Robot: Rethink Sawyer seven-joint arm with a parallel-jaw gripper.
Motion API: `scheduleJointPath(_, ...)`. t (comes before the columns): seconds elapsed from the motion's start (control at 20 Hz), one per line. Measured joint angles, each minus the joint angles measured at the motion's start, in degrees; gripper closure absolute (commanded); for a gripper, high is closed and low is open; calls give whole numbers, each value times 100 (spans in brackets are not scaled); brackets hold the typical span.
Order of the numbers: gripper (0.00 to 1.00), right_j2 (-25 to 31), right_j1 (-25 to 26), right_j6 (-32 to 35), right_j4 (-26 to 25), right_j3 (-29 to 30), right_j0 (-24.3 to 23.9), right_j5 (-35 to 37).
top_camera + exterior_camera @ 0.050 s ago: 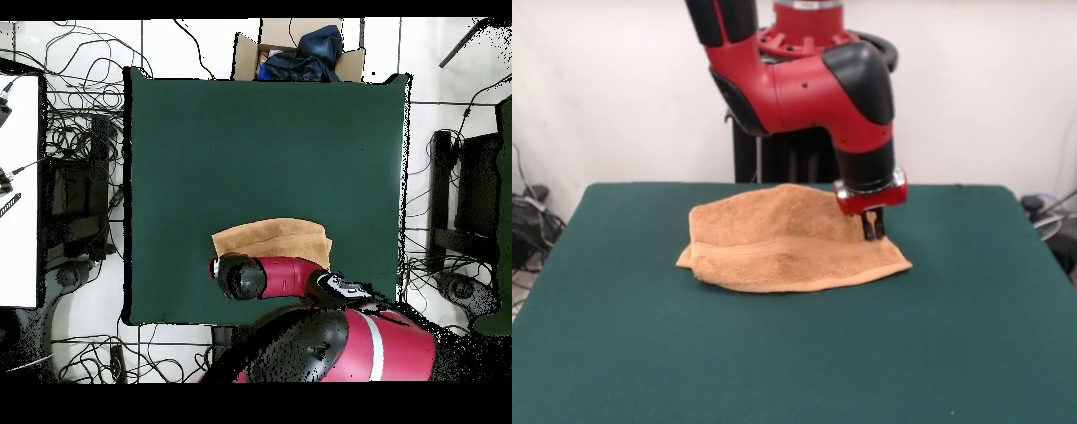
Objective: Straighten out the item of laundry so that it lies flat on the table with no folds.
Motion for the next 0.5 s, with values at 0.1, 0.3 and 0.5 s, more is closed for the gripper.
scheduleJointPath(0.1,100,-5,3,0,-1,0,-59,1)
scheduleJointPath(0.3,100,112,57,0,-9,24,-382,-38)
scheduleJointPath(0.5,100,445,195,0,-30,111,-988,-266)
